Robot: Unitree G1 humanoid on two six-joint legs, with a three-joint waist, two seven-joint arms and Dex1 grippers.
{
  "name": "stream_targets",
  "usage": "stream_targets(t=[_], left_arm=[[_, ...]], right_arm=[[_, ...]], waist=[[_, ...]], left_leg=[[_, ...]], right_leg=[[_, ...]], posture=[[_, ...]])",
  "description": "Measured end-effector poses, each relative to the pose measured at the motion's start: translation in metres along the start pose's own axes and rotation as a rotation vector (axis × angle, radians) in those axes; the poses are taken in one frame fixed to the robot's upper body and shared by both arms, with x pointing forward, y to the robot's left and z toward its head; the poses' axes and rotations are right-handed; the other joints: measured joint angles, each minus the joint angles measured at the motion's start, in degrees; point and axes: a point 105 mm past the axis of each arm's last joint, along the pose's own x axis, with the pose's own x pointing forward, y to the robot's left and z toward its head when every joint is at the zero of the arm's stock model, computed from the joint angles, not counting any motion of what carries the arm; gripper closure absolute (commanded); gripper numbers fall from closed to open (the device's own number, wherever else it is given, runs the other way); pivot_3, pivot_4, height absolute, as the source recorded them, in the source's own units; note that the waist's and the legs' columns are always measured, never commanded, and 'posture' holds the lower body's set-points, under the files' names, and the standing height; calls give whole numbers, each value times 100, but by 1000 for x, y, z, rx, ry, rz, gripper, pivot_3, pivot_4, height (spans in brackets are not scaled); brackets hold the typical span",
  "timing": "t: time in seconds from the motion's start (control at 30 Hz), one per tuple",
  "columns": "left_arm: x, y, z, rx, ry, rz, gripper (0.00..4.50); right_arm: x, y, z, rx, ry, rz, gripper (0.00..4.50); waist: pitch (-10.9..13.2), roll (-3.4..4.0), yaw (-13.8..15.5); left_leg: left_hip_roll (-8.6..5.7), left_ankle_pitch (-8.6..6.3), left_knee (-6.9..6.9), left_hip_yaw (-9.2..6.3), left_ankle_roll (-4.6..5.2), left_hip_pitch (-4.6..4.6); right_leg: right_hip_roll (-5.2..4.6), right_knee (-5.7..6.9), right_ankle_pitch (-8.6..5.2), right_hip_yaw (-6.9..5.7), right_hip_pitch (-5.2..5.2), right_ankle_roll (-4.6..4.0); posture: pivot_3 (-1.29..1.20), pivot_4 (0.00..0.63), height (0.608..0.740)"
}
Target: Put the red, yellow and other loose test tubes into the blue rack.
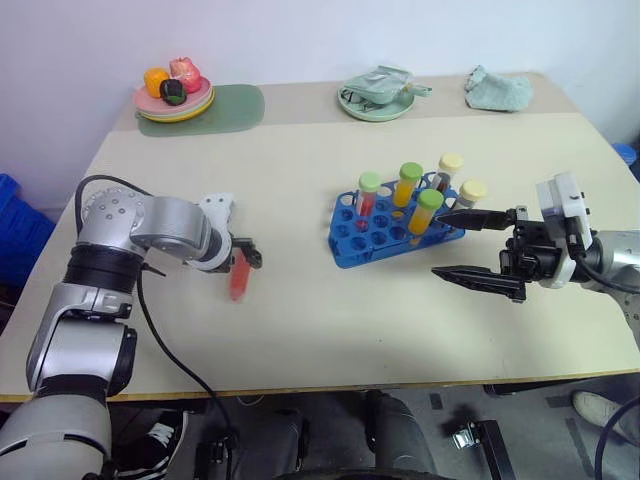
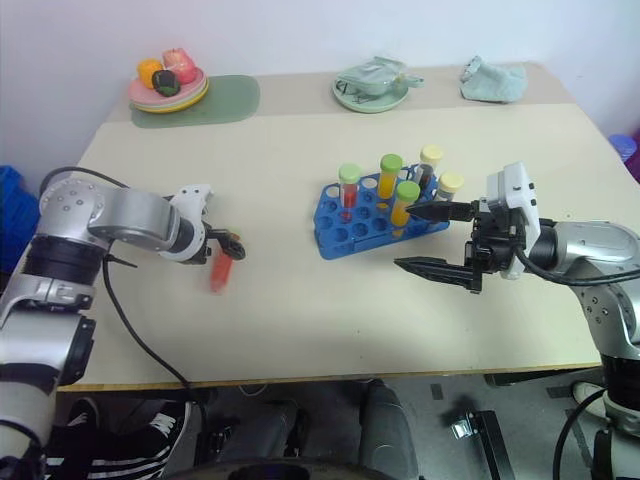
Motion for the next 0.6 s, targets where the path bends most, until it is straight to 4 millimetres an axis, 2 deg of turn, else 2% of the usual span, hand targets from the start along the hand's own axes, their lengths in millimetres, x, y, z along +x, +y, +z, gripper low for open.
stream_targets(t=[0.07, 0.13, 0.2, 0.33, 0.37, 0.6], left_arm=[[1, -1, 0, 0, 0, 5, 0], [2, -2, 0, 1, -1, 13, 539], [3, -4, 0, -3, -2, 14, 1317], [5, -8, 1, -18, -5, 4, 3382], [5, -9, 1, -20, -7, 5, 3710], [6, -11, 1, -42, -29, 15, 3763]], right_arm=[[-1, 1, -3, 3, 4, 1, 41], [-2, 2, -5, 3, 5, 3, 0], [-3, 2, -6, 5, 5, 0, 0], [-4, 3, -8, 12, 8, -2, 0], [-4, 3, -9, 11, 8, -3, 0], [-4, 3, -8, 4, 6, -3, 0]], waist=[[-1, 1, 2], [-2, 2, 5], [-2, 2, 9], [-2, 2, 3], [-2, 2, 2], [-2, 2, 6]], left_leg=[[1, 0, 0, 0, 0, 3], [3, 0, 0, 0, 0, 7], [3, 0, 0, -1, 0, 9], [3, 0, 0, -1, 0, 9], [3, 0, 0, -1, 0, 10], [3, 0, 0, -1, 0, 11]], right_leg=[[-1, 0, 0, 0, 3, 0], [-1, 0, 0, 1, 6, 0], [-1, 0, 0, 1, 7, 0], [-1, 0, 0, 1, 7, 0], [-1, 0, 0, 1, 7, 0], [-1, 0, 0, 2, 8, 0]], posture=[[0, 150, 740], [0, 150, 740], [0, 150, 740], [0, 150, 740], [0, 150, 740], [0, 150, 740]])
